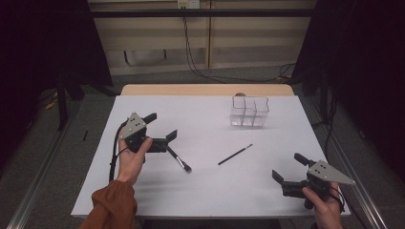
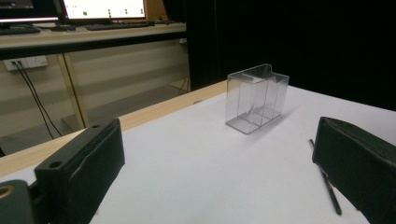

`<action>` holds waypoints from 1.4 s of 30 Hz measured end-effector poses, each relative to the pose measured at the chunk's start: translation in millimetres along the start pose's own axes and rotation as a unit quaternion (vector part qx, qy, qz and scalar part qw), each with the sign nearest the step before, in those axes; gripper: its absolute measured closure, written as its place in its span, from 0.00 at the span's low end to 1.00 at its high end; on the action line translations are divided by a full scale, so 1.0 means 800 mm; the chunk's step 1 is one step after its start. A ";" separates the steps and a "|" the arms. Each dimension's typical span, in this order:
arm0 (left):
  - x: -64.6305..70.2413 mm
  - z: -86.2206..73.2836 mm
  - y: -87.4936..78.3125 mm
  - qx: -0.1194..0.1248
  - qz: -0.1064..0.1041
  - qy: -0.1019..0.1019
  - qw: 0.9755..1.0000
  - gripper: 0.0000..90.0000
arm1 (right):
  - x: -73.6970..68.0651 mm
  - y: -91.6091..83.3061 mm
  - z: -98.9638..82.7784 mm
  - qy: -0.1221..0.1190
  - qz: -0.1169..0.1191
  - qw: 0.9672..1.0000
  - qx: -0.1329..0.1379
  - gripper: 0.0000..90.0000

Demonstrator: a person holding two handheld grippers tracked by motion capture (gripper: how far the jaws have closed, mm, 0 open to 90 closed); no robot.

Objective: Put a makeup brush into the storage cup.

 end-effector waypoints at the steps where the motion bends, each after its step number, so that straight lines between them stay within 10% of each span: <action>1: -0.005 -0.002 0.006 -0.006 0.003 -0.004 1.000 0.02 | 0.000 0.000 0.000 0.000 0.001 1.000 0.000 0.00; 22: 0.002 0.000 0.029 -0.083 -0.046 -0.012 0.995 0.01 | -0.001 0.001 -0.001 -0.001 0.008 1.000 -0.004 0.00; 28: 0.003 -0.001 0.028 -0.109 -0.057 0.020 0.992 0.02 | -0.001 0.001 -0.001 -0.001 0.009 1.000 -0.005 0.00; 34: 0.002 -0.004 0.026 -0.143 -0.070 0.021 0.987 0.02 | -0.002 0.001 -0.002 -0.001 0.011 1.000 -0.008 0.00; 42: 0.004 -0.010 0.030 -0.214 -0.101 0.031 0.971 0.03 | -0.004 0.002 -0.003 -0.004 0.014 1.000 -0.011 0.00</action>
Point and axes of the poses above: each handheld gripper's, and its own axes: y roughly forward along the jaws, z roughly out of its top, x roughly to its right, the point moved 7 cm from there along y, roughly forward along the jaws, and after that the axes turned 9 degrees about y, right-handed, at the moved point
